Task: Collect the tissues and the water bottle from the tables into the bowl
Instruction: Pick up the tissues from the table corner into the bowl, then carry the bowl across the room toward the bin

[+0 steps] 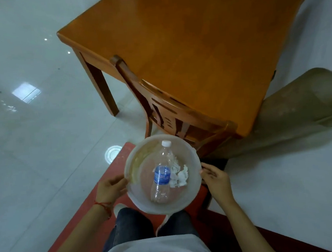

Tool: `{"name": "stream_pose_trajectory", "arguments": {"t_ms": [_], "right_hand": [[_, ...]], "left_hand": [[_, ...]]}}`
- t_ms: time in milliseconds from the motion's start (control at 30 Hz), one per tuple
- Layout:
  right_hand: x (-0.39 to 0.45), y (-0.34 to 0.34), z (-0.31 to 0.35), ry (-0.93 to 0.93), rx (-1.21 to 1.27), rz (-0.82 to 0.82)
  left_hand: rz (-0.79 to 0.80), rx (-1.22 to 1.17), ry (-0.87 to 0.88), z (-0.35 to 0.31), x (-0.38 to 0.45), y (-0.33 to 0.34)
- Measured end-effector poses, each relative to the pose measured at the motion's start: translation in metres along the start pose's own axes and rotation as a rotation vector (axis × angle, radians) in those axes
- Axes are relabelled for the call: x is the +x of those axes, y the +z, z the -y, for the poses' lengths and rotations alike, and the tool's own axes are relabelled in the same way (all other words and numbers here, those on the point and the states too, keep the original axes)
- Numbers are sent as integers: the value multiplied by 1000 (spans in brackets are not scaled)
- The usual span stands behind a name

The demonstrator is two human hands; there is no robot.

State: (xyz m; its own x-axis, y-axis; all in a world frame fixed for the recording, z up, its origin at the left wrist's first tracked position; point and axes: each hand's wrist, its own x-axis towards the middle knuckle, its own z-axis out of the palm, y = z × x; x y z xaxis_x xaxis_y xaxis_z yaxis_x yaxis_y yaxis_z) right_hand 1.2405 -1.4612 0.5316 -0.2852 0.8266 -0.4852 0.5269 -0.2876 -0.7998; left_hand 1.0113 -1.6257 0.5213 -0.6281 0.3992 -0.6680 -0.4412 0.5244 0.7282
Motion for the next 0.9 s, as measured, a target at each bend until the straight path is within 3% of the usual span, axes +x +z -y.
{"name": "stream_pose_trajectory", "arguments": {"t_ms": [900], "right_hand": [[20,303,138,-280,-341,408]], "left_hand": [[-397,-395,-102,19,54,-262]]}}
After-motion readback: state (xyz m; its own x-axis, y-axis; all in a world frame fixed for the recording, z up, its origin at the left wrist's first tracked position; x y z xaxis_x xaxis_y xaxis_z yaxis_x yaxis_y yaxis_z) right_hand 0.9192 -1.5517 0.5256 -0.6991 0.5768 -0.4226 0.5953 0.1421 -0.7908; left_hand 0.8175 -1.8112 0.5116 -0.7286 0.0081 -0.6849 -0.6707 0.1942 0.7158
